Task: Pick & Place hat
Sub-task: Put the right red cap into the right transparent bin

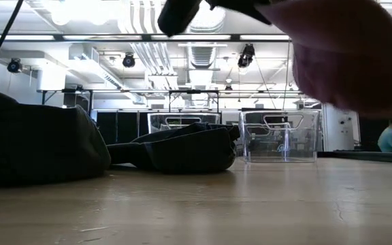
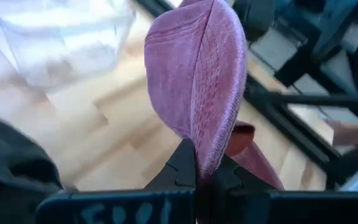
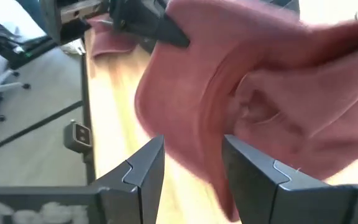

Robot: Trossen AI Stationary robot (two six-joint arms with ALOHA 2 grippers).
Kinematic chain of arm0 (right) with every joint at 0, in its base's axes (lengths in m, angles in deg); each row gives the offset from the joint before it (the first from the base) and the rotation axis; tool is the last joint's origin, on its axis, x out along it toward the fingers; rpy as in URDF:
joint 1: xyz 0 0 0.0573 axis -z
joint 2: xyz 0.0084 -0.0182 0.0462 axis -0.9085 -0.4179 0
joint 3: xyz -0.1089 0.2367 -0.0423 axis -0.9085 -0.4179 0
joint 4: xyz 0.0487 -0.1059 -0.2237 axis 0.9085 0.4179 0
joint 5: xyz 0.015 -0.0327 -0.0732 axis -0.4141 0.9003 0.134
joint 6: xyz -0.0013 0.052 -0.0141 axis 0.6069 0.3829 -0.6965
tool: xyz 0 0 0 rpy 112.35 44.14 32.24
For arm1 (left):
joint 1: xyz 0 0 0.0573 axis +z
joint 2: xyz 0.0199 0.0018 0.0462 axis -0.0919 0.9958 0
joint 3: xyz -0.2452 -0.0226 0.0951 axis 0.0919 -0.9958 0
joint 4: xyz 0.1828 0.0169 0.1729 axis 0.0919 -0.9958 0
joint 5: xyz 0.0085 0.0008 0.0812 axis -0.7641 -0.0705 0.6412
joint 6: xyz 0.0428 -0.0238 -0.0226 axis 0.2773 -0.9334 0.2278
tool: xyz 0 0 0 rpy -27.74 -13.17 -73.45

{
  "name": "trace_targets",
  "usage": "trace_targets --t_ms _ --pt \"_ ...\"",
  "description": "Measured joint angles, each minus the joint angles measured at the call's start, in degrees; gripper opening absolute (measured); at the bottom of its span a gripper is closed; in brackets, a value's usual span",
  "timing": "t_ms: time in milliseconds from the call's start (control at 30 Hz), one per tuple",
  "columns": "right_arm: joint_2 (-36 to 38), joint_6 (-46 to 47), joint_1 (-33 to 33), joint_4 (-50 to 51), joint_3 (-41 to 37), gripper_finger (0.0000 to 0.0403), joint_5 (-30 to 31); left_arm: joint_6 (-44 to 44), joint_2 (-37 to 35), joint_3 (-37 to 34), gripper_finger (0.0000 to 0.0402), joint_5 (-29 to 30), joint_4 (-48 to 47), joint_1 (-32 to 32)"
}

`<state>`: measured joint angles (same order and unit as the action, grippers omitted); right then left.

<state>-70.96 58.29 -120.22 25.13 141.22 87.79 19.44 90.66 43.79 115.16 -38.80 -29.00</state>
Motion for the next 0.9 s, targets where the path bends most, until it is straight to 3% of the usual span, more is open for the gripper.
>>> trace_targets --t_ms 167,367,733,900 --pt "3.36 -0.52 -0.67 1.27 0.0 0.015 -0.6 0.7 -2.43 -0.03 0.0004 7.32 -1.74 1.22" --pt "6.4 2.29 -0.63 5.14 -0.01 0.014 -0.68 -9.9 -4.13 -0.09 0.0004 16.65 -4.3 3.41" --pt "7.58 5.25 -0.59 8.34 -0.11 0.0137 -0.47 -16.83 -4.13 -0.31 0.0004 17.04 -2.04 10.34" --pt "7.6 5.4 -0.57 9.17 -0.11 0.0137 -0.42 -20.65 -4.13 -0.77 0.0004 14.42 -1.73 14.2"
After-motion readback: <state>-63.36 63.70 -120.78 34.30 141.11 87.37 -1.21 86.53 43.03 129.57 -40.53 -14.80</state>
